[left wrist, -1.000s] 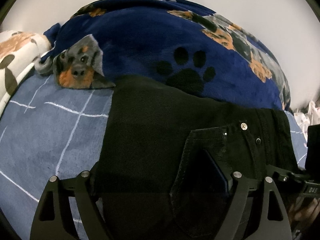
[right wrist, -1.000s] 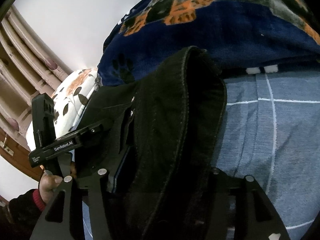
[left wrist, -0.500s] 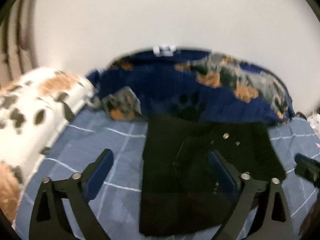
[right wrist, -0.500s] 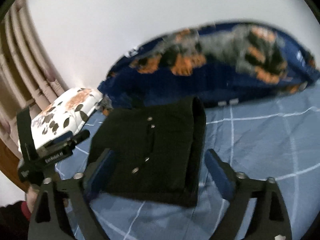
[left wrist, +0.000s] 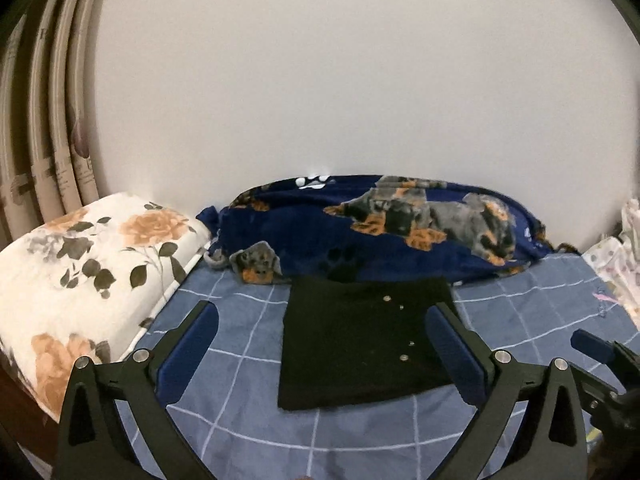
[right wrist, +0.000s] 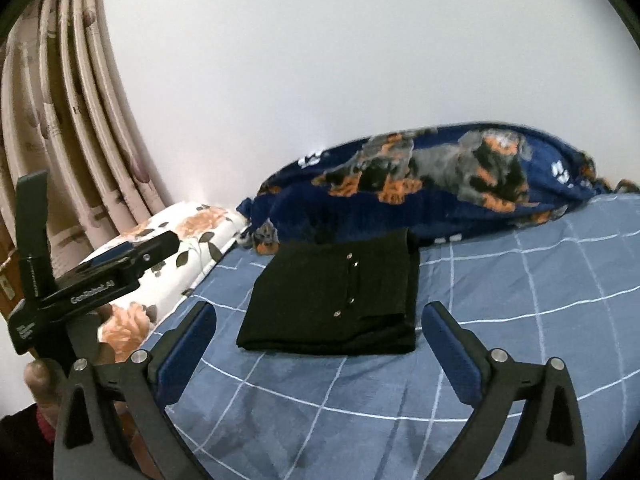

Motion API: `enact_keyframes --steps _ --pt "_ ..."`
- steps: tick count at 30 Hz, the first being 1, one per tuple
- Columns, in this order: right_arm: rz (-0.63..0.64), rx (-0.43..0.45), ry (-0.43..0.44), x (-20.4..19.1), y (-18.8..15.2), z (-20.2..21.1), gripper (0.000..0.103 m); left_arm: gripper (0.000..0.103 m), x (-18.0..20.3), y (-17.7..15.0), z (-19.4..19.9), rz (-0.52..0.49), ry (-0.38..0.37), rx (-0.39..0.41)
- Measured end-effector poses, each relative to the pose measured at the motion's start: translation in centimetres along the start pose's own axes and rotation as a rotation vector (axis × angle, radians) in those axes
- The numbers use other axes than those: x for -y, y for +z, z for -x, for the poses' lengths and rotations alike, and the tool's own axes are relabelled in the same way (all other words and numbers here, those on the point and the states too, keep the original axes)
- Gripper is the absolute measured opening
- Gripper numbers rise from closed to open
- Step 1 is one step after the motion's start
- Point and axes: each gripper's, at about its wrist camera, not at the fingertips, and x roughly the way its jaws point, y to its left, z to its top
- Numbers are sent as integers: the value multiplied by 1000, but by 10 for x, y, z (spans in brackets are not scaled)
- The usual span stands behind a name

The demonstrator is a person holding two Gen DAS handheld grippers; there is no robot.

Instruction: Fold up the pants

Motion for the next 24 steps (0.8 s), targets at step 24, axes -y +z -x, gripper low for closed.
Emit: enact_keyframes --steps 24 --pt "49 16 12 -26 -11 44 103 103 7 1 78 72 -60 131"
